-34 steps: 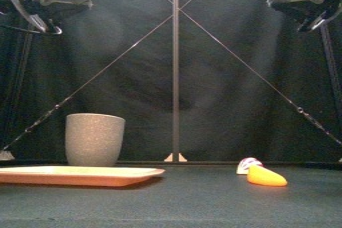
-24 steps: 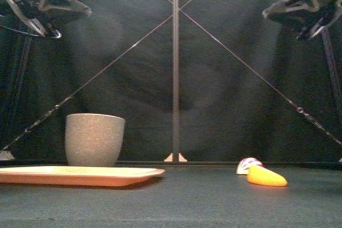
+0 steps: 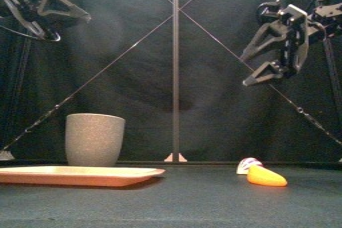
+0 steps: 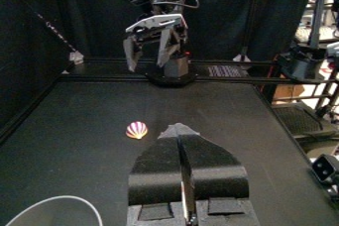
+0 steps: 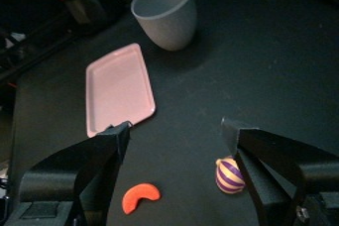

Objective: Pick the onion then place it on the pink plate
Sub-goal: Pick the onion

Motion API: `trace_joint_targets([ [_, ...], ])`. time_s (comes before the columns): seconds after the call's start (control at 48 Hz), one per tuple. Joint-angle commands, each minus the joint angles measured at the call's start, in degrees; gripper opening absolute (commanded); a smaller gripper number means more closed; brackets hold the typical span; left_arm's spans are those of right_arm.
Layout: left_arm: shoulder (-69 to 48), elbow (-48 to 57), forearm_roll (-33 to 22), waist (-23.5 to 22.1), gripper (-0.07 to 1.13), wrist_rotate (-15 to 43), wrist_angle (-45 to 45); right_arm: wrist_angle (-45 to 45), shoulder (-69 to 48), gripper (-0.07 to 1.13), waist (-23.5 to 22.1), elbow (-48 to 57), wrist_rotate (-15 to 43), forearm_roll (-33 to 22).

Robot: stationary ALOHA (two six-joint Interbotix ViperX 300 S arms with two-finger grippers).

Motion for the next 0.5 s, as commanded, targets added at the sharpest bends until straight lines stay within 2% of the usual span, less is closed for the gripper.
trace_joint_targets([
  [0.021,0.26,-1.05,-0.09,0.09,0.07,0.09,-0.18,2.2,4.48,1.05,-1.93,-2.72,0.09,2.11],
  [0.271,0.26,0.0,-0.18,0.62,0.07,-0.09,0.09,12.39,16.0,1.05,-5.71,-8.17,0.18,8.7],
  [0.5,0.35,0.35,-0.88,0.62,0.07,-0.09,1.23,19.6,23.55,1.05,-8.17,-13.71,0.09,7.65],
])
